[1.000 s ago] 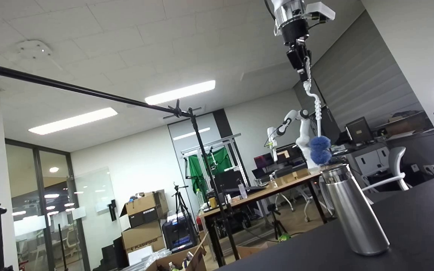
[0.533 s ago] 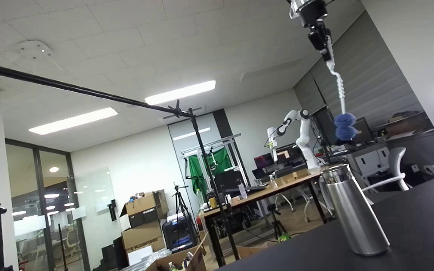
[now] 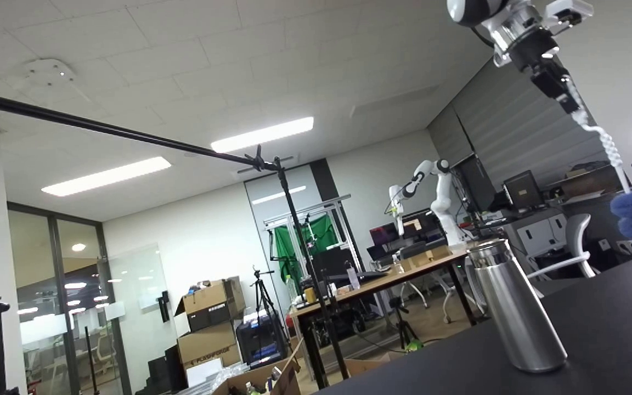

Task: Pick up the white rod, move it within the silver cup and put the white rod on the table.

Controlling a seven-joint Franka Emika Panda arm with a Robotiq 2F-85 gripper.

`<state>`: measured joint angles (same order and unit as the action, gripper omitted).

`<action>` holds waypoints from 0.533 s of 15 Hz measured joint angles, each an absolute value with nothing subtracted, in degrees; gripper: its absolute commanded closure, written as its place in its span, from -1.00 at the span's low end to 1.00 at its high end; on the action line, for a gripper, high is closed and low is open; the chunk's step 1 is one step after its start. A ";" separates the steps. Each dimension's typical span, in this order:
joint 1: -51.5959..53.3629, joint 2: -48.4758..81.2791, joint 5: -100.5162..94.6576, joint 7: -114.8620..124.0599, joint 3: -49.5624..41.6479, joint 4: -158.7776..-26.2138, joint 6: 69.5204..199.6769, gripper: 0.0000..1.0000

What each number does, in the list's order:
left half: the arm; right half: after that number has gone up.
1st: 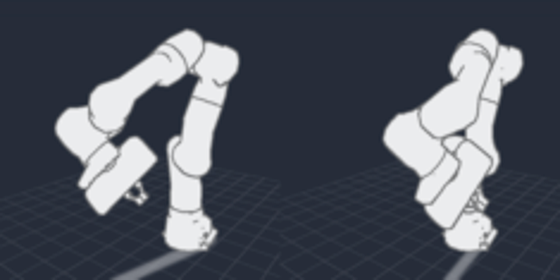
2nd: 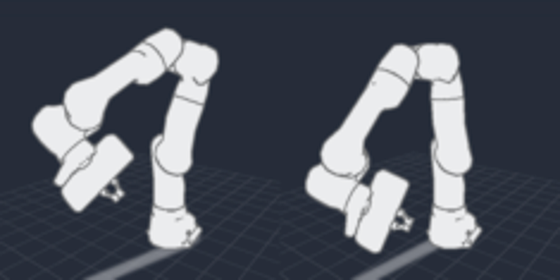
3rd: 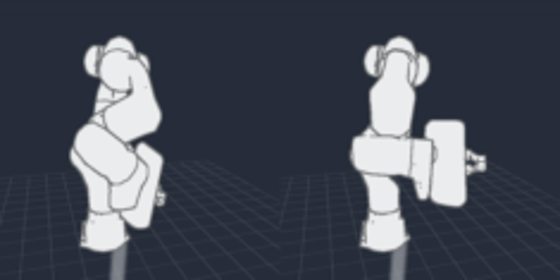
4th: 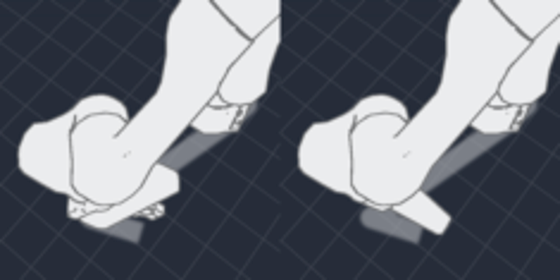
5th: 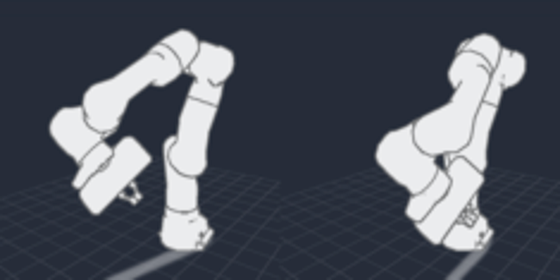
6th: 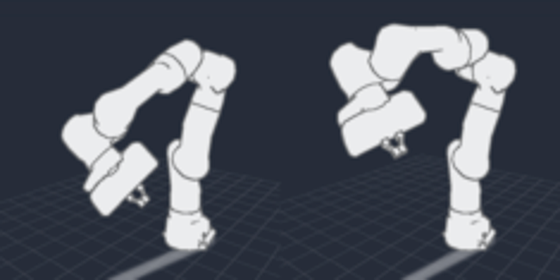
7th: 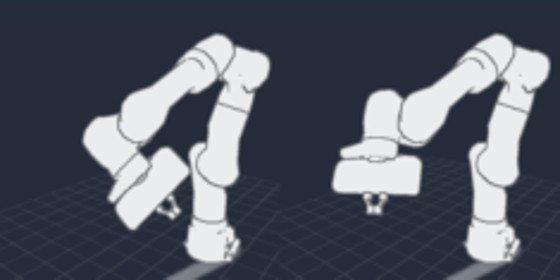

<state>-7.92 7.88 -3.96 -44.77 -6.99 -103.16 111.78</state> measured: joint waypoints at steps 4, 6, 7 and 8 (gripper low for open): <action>-13.40 16.51 3.24 -47.67 -8.24 -98.78 104.10 0.92; -15.97 20.61 6.09 -47.67 -8.39 -96.82 100.76 0.92; -17.21 22.68 7.47 -47.62 -8.46 -95.98 99.24 0.92; -18.36 24.69 8.85 -47.50 -8.52 -95.28 98.03 0.92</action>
<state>-18.36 24.69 8.85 -47.50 -8.52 -95.28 98.03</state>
